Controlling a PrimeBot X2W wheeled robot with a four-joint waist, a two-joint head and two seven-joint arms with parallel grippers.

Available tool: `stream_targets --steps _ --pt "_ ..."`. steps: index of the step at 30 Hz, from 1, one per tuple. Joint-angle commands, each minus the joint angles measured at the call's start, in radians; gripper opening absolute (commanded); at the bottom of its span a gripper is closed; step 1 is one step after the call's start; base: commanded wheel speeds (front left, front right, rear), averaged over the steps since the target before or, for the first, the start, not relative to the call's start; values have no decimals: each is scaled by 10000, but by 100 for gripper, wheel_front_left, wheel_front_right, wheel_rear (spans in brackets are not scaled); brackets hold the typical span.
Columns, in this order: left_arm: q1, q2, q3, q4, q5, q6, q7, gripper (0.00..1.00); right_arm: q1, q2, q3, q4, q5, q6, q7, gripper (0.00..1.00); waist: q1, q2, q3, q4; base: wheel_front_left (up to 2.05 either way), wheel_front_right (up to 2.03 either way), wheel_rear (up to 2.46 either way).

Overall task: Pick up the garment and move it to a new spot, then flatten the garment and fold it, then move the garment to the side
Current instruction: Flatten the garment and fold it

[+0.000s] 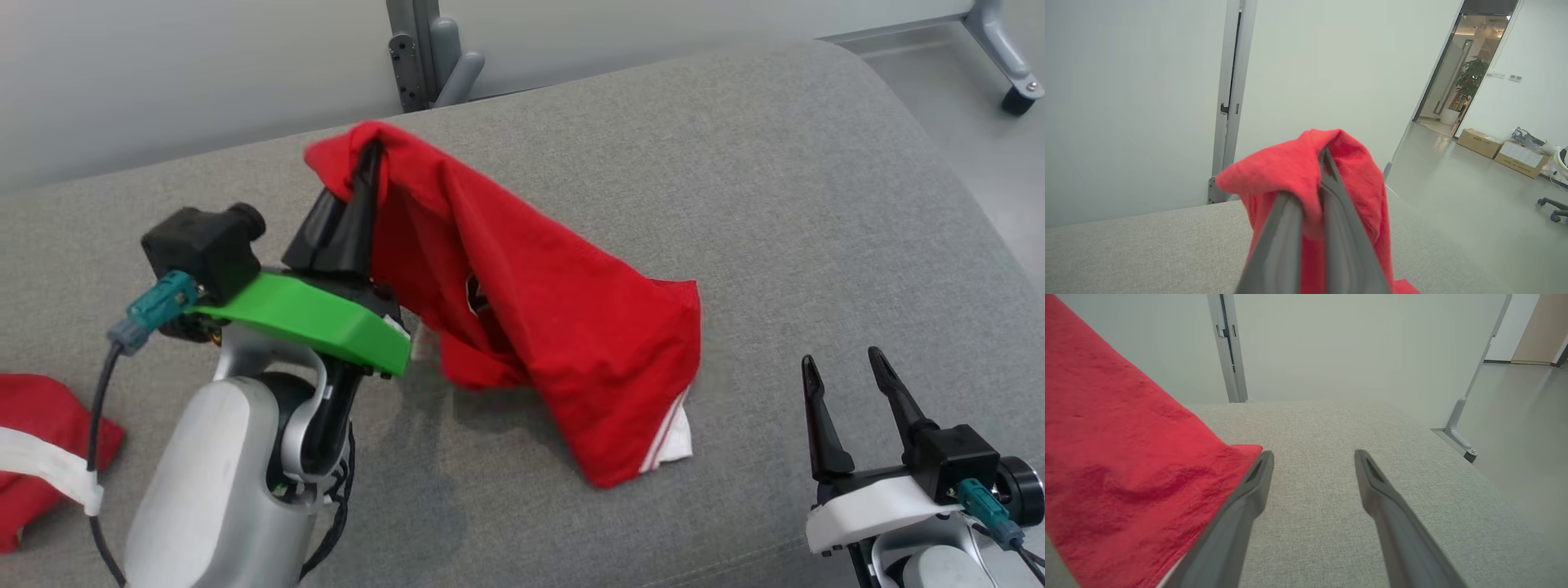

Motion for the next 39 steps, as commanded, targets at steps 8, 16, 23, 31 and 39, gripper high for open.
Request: stream_targets --steps 8,16,23,31,39 --pt "-1140 212 -64 -1025 423 266 585 0 75 -52 80 50 6 -3 -37 100 0 0 -221 164 0 0 0" --pt "-997 29 -448 -1253 525 224 529 0 146 -38 90 76 84 -3 -37 100 0 0 -269 76 0 0 0" --pt "841 -117 -1750 -553 -8 -345 788 0 159 -11 55 107 120 -3 -37 100 0 0 -183 46 0 0 0" --pt "3151 88 -2904 985 -984 -1158 713 0 164 13 -159 143 140 -3 -37 100 0 0 40 354 0 0 0" --pt "2762 -483 -4917 2672 -1894 -1495 -199 0 -100 25 103 270 134 -3 -37 100 0 0 96 680 0 0 0"
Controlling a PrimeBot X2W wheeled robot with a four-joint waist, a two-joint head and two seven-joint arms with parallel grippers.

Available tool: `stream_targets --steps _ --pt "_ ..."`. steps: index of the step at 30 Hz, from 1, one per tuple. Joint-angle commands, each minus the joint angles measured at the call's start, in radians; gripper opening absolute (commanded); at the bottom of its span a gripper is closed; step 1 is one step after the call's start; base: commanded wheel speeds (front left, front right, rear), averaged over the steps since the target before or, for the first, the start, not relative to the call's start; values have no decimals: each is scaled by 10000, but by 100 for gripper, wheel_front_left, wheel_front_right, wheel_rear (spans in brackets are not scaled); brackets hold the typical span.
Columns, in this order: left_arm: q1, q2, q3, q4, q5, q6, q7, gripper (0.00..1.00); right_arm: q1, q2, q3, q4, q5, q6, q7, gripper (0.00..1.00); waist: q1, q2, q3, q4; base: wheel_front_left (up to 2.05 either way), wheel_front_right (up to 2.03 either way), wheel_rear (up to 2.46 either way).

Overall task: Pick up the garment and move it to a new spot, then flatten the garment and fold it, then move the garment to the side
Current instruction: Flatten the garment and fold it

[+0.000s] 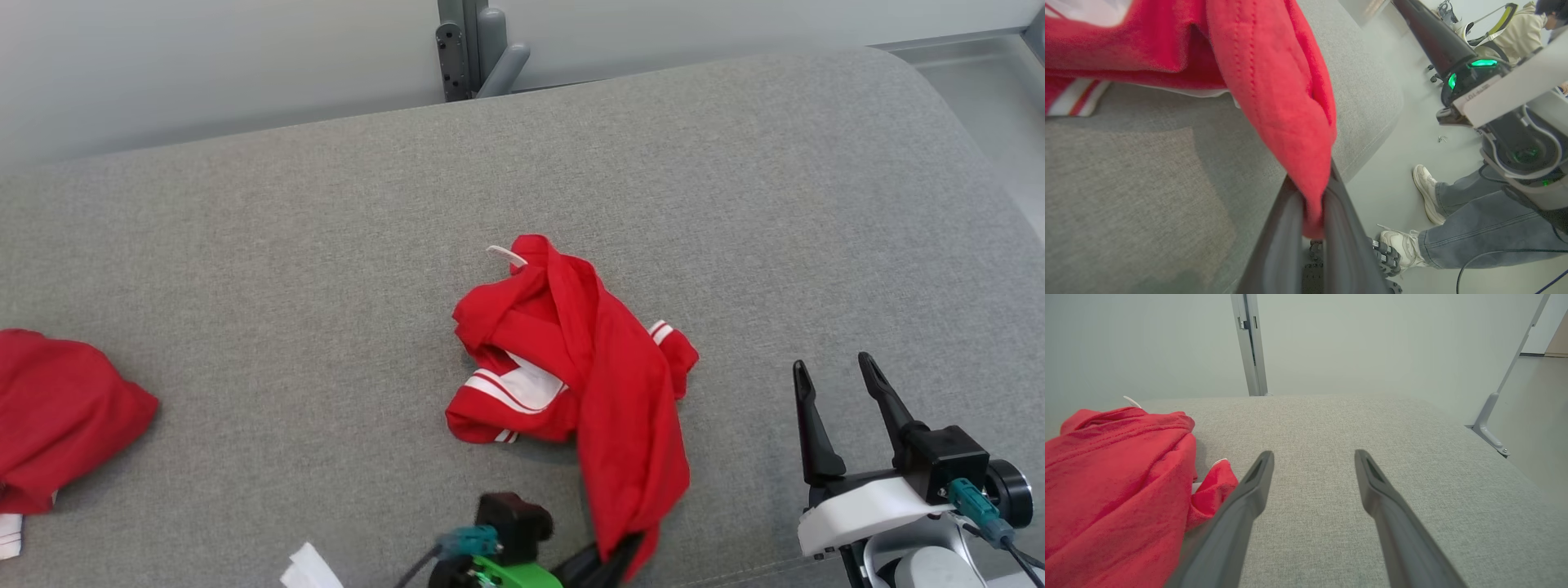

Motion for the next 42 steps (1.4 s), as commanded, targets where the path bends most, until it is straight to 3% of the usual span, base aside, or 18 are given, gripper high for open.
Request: stream_targets --steps 1,3,4,5,11,17,18,21,24,29,35,42 --pt "-329 -68 -688 294 -320 -43 -211 0 -106 -7 24 52 -11 -3 -37 100 0 -1 26 51 0 0 0" --pt "-566 -28 -1201 771 -529 -38 -633 34 -164 -4 73 68 -5 -3 -37 100 0 -1 40 41 0 0 0" --pt "-681 -35 -1352 1049 -551 -39 -899 64 -185 -4 104 83 0 -3 -37 100 0 -1 36 27 0 0 0" --pt "-782 -69 -1430 1322 -571 -40 -1166 100 -194 -2 125 99 2 -3 -37 100 0 -1 26 9 0 0 0" --pt "-1187 -213 -1714 1837 -1190 -43 -1899 100 -60 0 83 151 -6 -3 -37 100 0 -1 -56 -133 0 0 0" --pt "-1335 650 -1945 753 -1697 -43 -1346 100 64 1 23 132 -27 -3 -37 100 0 -1 -176 -242 0 0 0" --pt "-1397 976 -1926 502 -1556 79 -1195 100 93 0 3 128 -39 -3 -37 100 0 -1 -205 -252 0 0 0" --pt "-1440 1926 -1713 -30 -1128 978 -717 100 167 2 -20 135 -70 -3 -37 100 0 -1 -268 -275 0 0 0" --pt "-1304 2363 -792 -437 -1418 2010 -913 100 143 2 -52 90 -89 -3 -37 100 0 -1 -237 -257 0 0 0" --pt "-1508 2682 -27 -584 -1868 2592 -775 100 31 1 57 86 -63 -3 -37 100 0 -1 -48 -234 0 0 0" --pt "-2124 2443 399 437 -2527 2338 -411 100 -237 2 130 33 -39 -3 -37 100 0 -1 402 -310 0 0 0" --pt "-2387 2183 100 1517 -2792 1586 48 100 -343 1 76 5 -54 -3 -37 100 0 -1 728 -475 0 0 0"
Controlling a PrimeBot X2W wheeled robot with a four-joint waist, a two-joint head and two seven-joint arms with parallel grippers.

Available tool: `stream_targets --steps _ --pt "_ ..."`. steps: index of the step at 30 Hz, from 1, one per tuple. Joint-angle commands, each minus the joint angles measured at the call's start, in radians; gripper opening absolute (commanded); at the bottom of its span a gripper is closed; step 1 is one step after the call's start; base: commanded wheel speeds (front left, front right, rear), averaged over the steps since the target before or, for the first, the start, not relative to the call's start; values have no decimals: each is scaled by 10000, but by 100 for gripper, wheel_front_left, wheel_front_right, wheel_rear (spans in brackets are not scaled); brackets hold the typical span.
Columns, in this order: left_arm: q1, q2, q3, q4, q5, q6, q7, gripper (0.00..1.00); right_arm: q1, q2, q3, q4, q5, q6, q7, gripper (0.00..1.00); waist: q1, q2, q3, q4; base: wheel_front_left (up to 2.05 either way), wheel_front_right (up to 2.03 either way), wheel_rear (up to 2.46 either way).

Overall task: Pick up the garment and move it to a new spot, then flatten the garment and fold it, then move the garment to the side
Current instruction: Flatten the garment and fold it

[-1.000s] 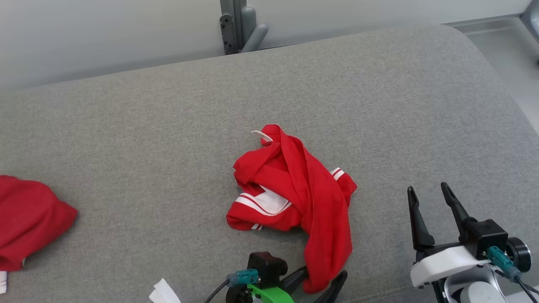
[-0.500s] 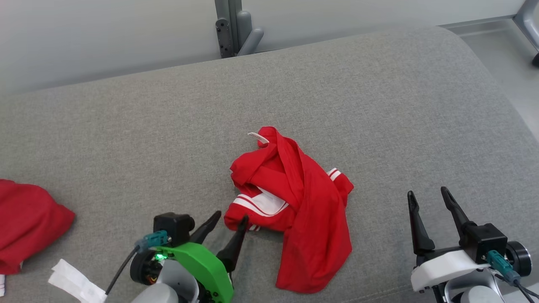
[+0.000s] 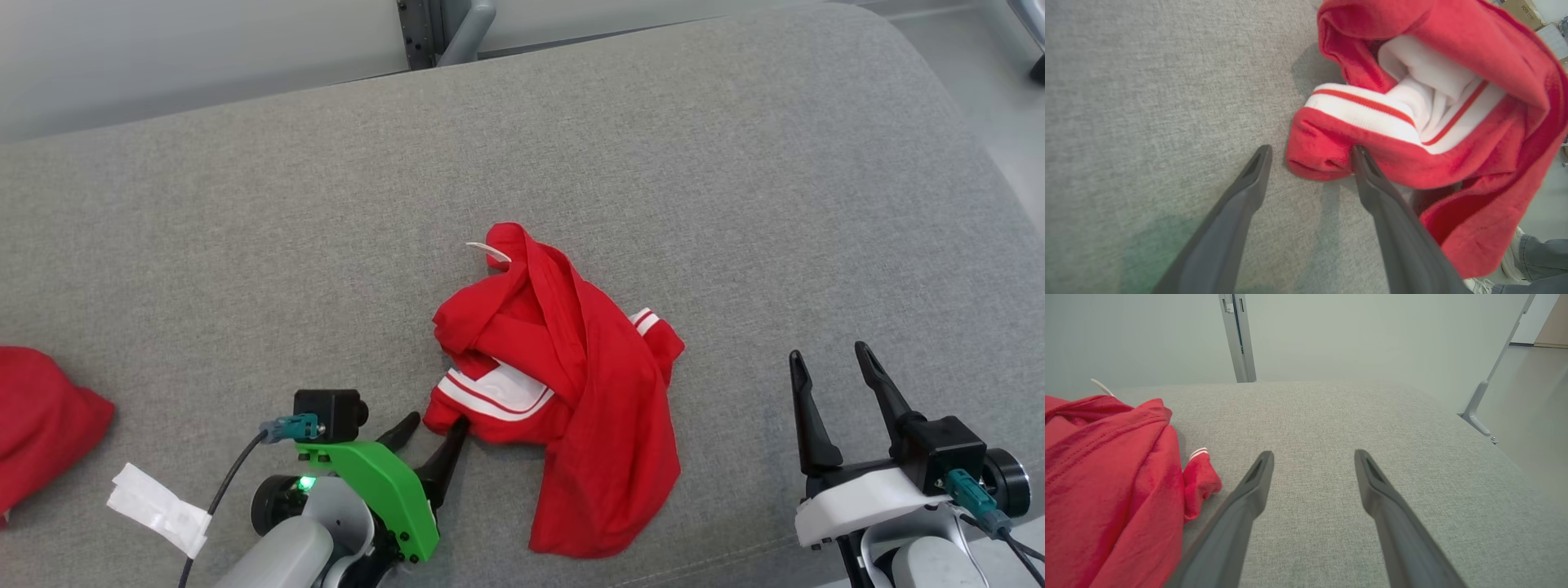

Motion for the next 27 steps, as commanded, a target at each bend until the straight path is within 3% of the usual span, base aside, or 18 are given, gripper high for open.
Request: stream_targets --steps 1,2,3,4,8,12,18,27 --pt "-122 -71 8 126 -128 -167 40 100 -115 -6 -38 -36 -3 -3 -37 100 0 -1 104 -55 0 0 0" --pt "-143 -107 33 235 -184 -230 -1 90 -124 -6 -57 -36 -3 -3 -37 100 0 -1 126 -52 0 0 0" --pt "-200 -109 48 363 -136 -259 -99 22 -130 -6 -71 -26 -4 -3 -37 100 0 -1 135 -49 0 0 0" --pt "-258 -112 -11 450 -7 -309 -172 0 -133 -5 -79 -12 -5 -3 -37 100 0 -1 133 -48 0 0 0" --pt "-460 -311 114 423 -83 -613 -546 0 -142 -2 -117 39 12 -3 -37 100 0 -1 78 11 0 0 0" --pt "-602 -326 250 171 67 -623 -959 0 -135 -3 -134 69 57 -3 -37 100 0 -1 -35 103 0 0 0" --pt "-858 -130 790 -636 294 -243 -1762 0 22 -2 -138 98 108 -3 -37 100 0 -1 -232 219 0 0 0" --pt "-1810 787 1833 -3339 849 623 -2276 0 236 -3 -110 167 171 -3 -37 100 0 -1 -680 410 0 0 0"
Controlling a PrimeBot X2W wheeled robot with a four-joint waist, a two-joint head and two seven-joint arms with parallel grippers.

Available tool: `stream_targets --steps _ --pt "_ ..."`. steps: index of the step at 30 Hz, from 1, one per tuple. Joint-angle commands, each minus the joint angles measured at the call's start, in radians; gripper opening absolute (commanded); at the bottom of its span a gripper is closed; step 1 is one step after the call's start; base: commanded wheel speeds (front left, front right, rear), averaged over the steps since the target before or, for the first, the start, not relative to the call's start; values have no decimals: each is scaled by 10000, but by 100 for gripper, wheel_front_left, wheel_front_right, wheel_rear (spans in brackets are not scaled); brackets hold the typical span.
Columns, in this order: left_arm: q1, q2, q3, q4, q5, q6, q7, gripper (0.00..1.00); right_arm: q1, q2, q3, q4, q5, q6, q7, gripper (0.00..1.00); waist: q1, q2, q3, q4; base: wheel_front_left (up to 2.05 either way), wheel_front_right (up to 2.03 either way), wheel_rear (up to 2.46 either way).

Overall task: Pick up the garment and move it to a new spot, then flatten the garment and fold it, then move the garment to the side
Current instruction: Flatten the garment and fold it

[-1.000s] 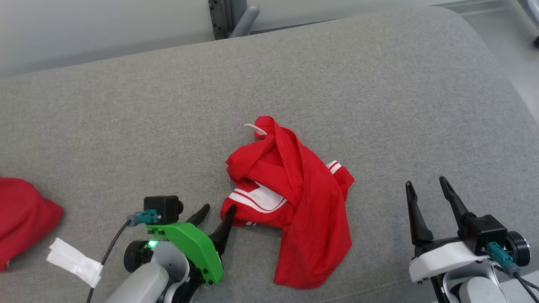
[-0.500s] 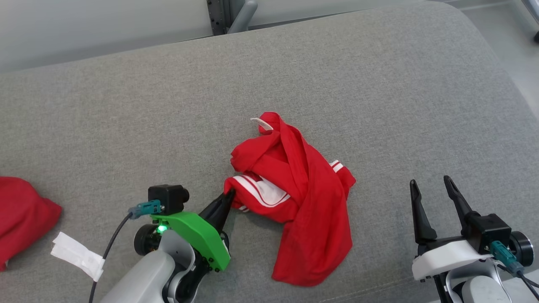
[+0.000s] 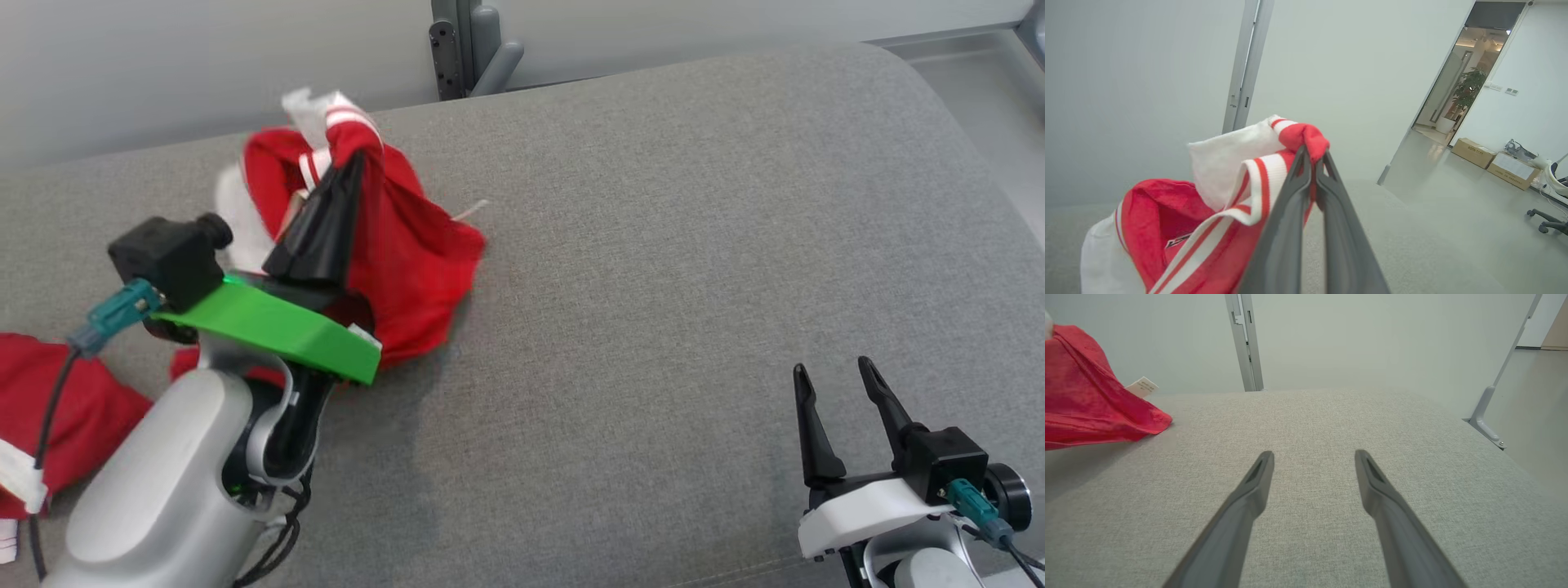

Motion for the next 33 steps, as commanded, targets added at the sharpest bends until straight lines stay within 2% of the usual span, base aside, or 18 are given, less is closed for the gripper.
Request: stream_targets --steps 1,7,15,20,27,33 --pt "-193 89 45 -154 155 28 11 0 71 -3 21 6 57 -3 -37 100 0 0 -108 45 0 0 0" --pt "-618 308 -35 -834 405 49 241 0 27 -4 182 71 143 -3 -37 100 0 0 -276 -51 0 0 0" --pt "-210 -411 -883 -317 339 -403 159 0 59 -5 182 67 236 -3 -36 100 0 0 -196 -317 0 0 0" --pt "-265 -1037 -1683 12 484 -901 191 0 26 -5 167 52 218 -3 -36 100 0 0 -76 -433 0 0 0" --pt "-513 -2480 -3118 1034 666 -1774 133 0 -243 -5 241 36 334 -3 -36 100 0 0 264 -675 0 0 0" --pt "-1124 -3275 -3611 2594 758 -2072 -496 0 -454 -10 360 129 528 -3 -36 100 0 0 616 -1110 0 0 0"
